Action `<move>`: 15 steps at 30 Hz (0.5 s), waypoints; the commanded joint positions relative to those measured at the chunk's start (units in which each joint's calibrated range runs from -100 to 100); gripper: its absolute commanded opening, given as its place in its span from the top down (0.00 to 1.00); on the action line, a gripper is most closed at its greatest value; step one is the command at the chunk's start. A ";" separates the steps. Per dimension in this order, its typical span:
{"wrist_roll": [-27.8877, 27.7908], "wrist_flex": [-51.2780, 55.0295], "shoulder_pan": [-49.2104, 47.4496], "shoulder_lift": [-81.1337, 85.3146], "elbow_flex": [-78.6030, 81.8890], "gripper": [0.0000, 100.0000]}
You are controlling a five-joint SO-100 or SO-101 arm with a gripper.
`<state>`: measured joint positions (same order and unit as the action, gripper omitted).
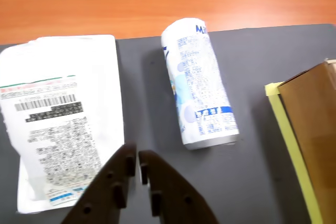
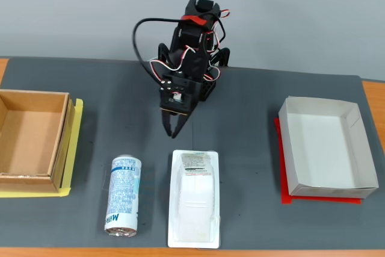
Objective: Pick the can and put it in the brown box
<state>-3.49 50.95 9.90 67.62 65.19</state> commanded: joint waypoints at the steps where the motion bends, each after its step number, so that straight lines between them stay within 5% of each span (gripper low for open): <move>1: -4.43 -1.26 1.47 -10.83 -10.53 0.99; 15: -11.72 -1.08 8.05 -40.56 -39.85 0.99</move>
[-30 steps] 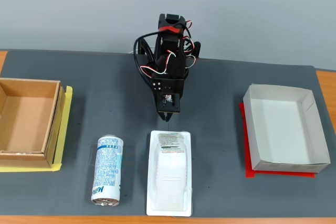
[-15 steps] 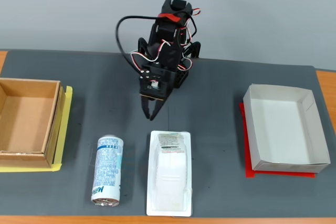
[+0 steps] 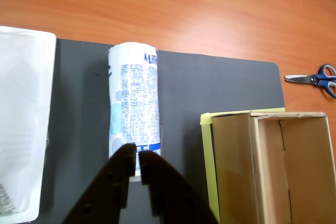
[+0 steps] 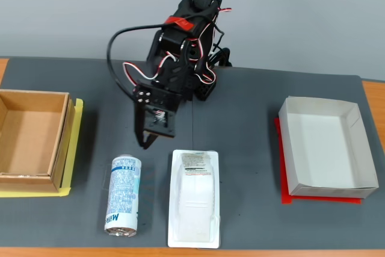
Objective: Pick the can and put it in the brown box
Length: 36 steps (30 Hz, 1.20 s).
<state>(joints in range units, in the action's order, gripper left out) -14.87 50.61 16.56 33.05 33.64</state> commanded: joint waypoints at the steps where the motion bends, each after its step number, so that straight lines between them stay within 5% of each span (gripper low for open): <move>1: -0.34 -0.74 1.56 -7.85 -9.65 0.99; 6: -0.34 -0.04 1.56 -15.05 -14.27 0.94; 16: 0.07 0.04 -0.07 -21.66 -13.82 0.56; 36: 0.12 -0.91 -1.04 -32.25 -14.99 0.55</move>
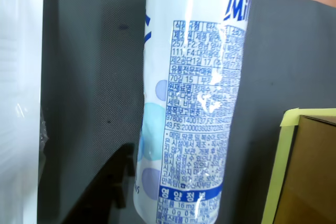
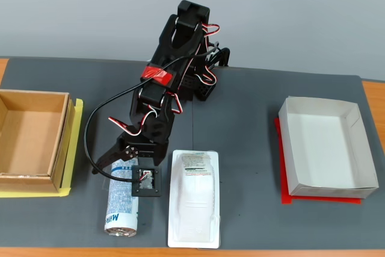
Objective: Pick the can and put it in the brown box
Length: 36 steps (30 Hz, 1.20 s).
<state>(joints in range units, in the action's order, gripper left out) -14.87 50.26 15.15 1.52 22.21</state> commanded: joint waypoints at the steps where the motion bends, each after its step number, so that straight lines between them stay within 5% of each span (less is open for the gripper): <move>1: 0.12 -0.56 0.36 -1.14 -3.84 0.55; 36: -0.24 -4.47 0.53 -18.59 -13.16 0.55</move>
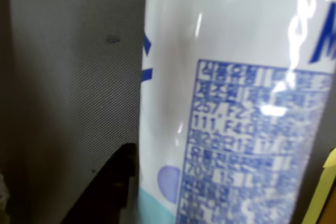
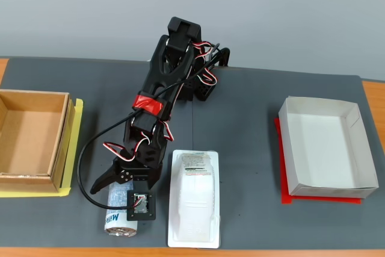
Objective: Pick the can and put it in the brown box
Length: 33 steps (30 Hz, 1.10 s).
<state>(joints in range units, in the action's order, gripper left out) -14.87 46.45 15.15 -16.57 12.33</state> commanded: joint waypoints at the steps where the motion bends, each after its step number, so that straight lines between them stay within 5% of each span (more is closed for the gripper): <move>1: -0.24 -0.66 0.53 -0.92 -3.28 0.55; 26: -0.03 -0.66 1.66 -3.64 -4.64 0.56; 33: -0.03 -0.66 1.66 -3.64 -4.64 0.76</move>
<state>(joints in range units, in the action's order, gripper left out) -14.87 46.28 16.11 -20.79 10.79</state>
